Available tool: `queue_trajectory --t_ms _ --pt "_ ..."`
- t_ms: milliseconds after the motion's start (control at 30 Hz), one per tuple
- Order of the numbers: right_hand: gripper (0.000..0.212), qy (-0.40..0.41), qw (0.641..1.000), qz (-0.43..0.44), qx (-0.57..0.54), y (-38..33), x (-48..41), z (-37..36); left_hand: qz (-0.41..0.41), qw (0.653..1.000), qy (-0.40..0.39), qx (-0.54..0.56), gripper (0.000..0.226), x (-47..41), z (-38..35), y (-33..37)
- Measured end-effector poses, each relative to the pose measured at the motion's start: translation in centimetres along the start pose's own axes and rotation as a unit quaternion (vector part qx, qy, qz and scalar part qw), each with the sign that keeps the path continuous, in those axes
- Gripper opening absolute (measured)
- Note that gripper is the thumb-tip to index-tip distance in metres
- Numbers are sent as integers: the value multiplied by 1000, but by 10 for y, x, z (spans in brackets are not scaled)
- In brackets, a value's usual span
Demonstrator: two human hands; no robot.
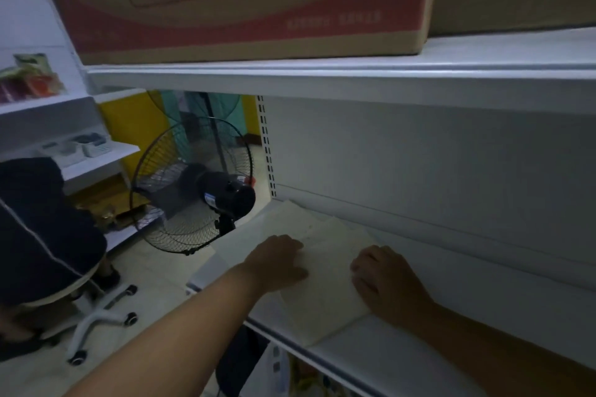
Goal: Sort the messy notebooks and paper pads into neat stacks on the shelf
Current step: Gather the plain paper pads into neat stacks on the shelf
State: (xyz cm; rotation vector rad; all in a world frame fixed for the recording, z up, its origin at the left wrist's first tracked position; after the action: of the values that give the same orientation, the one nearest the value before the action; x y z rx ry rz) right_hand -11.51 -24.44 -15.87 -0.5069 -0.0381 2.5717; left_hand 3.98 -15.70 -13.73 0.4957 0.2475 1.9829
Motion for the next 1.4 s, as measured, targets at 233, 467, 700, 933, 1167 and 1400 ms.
queue_trajectory --t_ms 233,467,700,933,1167,1400 --pt "22 25 998 -56 -14 11 2 4 18 964 -168 203 67 -33 -5 7" --pt "43 105 957 -270 -33 35 15 23 -84 862 -223 447 43 -19 10 -7" --pt "42 -11 949 -314 14 -55 -37 2 -36 747 -42 663 43 -40 61 -130" --pt "87 -272 902 -324 84 -118 -43 -72 -19 736 -42 675 42 -33 56 -184" --pt "96 -202 932 -297 58 -138 -38 -43 10 722 -82 687 40 -28 43 -202" --pt "87 56 967 -225 110 -210 -73 8 -10 742 -124 659 22 -16 36 -170"
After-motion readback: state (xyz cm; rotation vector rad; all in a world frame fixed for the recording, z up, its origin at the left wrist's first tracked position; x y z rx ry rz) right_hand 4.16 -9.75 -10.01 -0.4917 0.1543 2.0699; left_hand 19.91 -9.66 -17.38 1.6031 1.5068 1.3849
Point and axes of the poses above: each hand's wrist, its own x-axis away from the middle knuckle, its own z-axis out of the back of the hand, y = z × x, the point moved 8 cm from there along -x, towards the middle knuckle, and after that the axes turned 8 degrees about x, right-handed, at the moved point
